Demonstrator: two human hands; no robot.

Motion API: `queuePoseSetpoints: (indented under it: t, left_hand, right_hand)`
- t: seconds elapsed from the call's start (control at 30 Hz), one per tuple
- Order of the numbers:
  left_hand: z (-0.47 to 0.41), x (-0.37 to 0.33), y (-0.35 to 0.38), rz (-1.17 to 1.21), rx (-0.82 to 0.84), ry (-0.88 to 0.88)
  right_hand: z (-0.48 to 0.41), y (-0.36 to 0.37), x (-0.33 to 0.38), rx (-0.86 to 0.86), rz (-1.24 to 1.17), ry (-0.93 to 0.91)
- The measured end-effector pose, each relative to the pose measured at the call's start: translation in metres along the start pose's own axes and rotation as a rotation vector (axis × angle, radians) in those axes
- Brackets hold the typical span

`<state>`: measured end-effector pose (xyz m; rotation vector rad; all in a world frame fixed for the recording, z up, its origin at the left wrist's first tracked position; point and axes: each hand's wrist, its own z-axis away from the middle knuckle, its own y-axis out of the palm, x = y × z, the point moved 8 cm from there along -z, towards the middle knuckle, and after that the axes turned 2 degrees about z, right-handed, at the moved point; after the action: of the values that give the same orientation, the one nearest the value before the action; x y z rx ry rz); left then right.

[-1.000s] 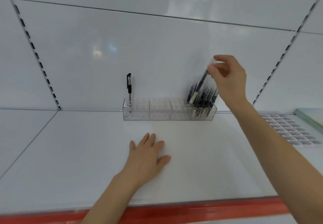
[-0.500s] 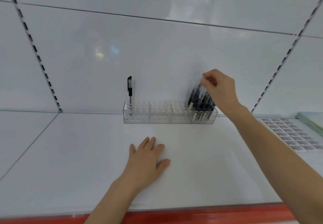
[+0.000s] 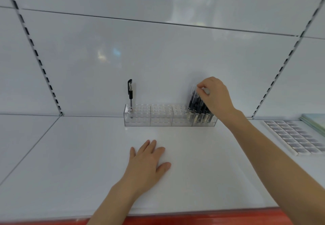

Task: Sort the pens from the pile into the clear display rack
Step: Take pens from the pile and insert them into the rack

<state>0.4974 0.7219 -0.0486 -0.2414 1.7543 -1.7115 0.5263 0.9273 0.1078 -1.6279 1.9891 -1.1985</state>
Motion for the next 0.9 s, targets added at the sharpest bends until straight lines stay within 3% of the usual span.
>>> queuePoseSetpoints:
  t: [0.2,0.4,0.57,0.67,0.8,0.9]
  left_hand:
    - [0.000,0.000,-0.002,0.019,-0.021,0.002]
    - [0.000,0.001,-0.008,0.067,-0.050,0.015]
    - [0.013,0.008,-0.032,0.071,-0.189,0.040]
    - [0.049,0.014,-0.056,0.061,-0.378,0.077]
    - [0.115,0.052,-0.070,0.142,-0.475,-0.084]
    - [0.180,0.089,-0.081,0.229,-0.616,-0.324]
  right_hand:
    - [0.006,-0.002,0.003,0.013,0.018,-0.026]
    - [0.031,-0.021,0.012,-0.005,-0.111,0.022]
    - [0.061,-0.016,0.018,0.337,-0.207,0.075]
    - [0.077,-0.008,0.036,0.426,-0.185,0.003]
    - [0.098,0.005,0.089,0.484,-0.253,-0.097]
    - [0.115,0.023,0.141,0.547,-0.319,-0.196]
